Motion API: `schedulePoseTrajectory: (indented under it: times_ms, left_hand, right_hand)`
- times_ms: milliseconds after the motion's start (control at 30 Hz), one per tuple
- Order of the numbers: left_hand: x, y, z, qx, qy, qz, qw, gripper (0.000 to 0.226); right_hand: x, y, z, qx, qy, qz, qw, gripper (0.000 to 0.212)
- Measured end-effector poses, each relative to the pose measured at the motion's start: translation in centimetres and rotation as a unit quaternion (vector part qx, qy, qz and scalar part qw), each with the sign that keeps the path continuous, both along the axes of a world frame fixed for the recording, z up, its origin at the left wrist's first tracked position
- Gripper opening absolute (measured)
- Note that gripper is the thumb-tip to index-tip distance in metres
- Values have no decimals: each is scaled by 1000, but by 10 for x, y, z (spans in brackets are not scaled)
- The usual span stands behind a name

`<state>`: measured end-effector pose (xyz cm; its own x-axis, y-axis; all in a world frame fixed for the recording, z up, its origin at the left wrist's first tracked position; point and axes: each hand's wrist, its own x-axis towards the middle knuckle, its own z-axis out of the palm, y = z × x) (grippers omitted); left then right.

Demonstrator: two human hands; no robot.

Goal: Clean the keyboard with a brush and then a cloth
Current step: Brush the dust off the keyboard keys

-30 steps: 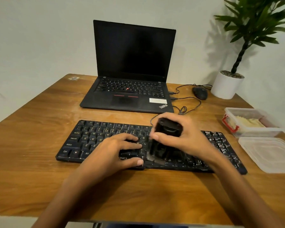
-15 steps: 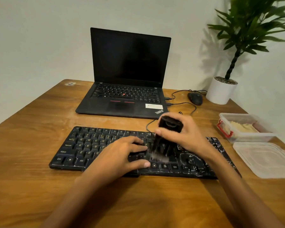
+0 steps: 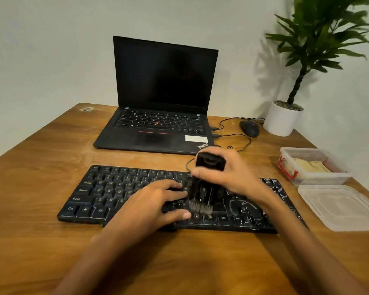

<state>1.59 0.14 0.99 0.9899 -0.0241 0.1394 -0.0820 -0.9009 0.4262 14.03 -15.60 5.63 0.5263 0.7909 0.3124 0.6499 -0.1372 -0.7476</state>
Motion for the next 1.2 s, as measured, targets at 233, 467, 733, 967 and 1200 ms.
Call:
schedulePoseTrajectory:
  times_ms: [233, 467, 733, 967, 1200]
  left_hand:
    - [-2, -2, 3, -1, -7, -3, 1000, 62]
    - [-10, -6, 1, 21, -36, 33, 999, 67]
    - [-8, -2, -3, -5, -39, 43, 998, 71]
    - [-8, -3, -1, -6, -43, 40, 998, 69]
    - [-8, -1, -2, -6, -45, 36, 998, 84]
  right_hand:
    - [-5, 1, -1, 9, -11, 15, 1000, 31]
    - [1, 2, 9, 78, -55, -55, 994, 23]
    - [6, -26, 4, -6, 3, 4, 1000, 30]
    - [10, -19, 22, 53, -17, -17, 998, 28]
    - [3, -9, -6, 36, 11, 5, 999, 28]
